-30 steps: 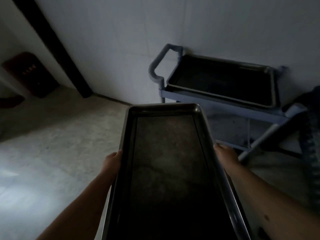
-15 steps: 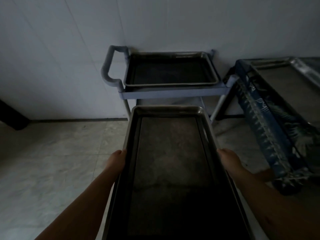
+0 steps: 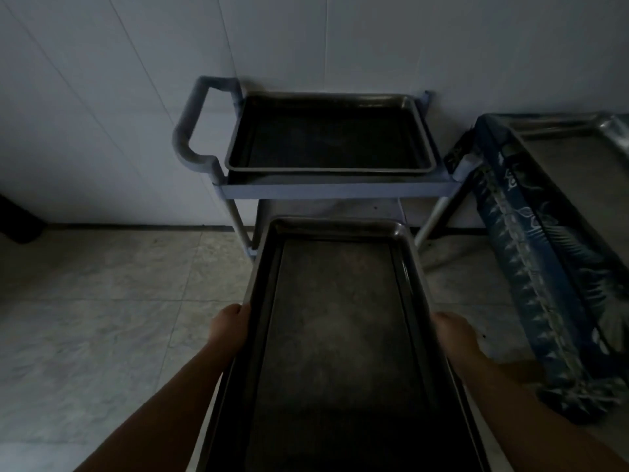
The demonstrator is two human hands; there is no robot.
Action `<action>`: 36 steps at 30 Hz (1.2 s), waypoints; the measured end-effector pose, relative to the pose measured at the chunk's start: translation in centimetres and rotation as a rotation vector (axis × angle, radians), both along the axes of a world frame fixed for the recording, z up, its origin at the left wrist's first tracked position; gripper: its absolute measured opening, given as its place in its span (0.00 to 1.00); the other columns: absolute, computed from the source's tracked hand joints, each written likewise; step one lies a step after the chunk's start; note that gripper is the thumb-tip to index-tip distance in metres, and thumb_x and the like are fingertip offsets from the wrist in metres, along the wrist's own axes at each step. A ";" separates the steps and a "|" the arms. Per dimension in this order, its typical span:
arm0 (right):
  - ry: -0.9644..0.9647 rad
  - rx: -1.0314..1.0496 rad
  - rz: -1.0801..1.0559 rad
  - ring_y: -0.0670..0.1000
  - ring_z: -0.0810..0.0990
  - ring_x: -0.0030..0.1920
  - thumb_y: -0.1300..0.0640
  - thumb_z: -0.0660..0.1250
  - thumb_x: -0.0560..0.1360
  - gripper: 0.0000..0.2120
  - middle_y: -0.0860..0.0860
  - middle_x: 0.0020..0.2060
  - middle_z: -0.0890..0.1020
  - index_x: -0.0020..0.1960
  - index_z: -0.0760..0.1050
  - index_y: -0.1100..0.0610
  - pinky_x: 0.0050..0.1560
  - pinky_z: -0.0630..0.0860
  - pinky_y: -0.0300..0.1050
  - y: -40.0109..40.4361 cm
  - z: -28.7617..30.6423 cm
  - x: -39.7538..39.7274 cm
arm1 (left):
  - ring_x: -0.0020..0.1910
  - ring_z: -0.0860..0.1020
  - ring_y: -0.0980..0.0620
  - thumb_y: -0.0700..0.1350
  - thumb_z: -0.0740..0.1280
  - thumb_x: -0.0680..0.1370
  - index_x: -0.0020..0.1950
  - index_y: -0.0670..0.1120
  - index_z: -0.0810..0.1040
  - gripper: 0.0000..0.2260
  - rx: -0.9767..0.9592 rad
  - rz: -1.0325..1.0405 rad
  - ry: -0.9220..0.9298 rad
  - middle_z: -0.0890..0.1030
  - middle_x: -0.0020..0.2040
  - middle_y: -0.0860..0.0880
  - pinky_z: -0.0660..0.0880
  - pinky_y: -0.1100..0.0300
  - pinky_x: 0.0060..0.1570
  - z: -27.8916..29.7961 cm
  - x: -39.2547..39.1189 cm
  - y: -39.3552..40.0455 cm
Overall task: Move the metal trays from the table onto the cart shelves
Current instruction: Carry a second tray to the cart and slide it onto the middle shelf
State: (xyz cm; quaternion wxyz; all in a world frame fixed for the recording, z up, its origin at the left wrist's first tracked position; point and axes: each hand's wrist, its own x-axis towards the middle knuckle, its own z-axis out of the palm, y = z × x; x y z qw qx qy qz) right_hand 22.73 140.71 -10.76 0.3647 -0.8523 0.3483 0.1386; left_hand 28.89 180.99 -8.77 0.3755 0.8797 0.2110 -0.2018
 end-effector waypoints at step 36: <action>-0.298 -0.191 0.270 0.66 0.78 0.55 0.53 0.59 0.79 0.18 0.68 0.54 0.79 0.51 0.78 0.68 0.52 0.71 0.49 -4.6 -33.5 45.5 | 0.50 0.81 0.39 0.49 0.62 0.82 0.59 0.37 0.80 0.17 -0.132 0.280 -0.333 0.82 0.52 0.37 0.75 0.51 0.54 -36.4 32.5 -3.5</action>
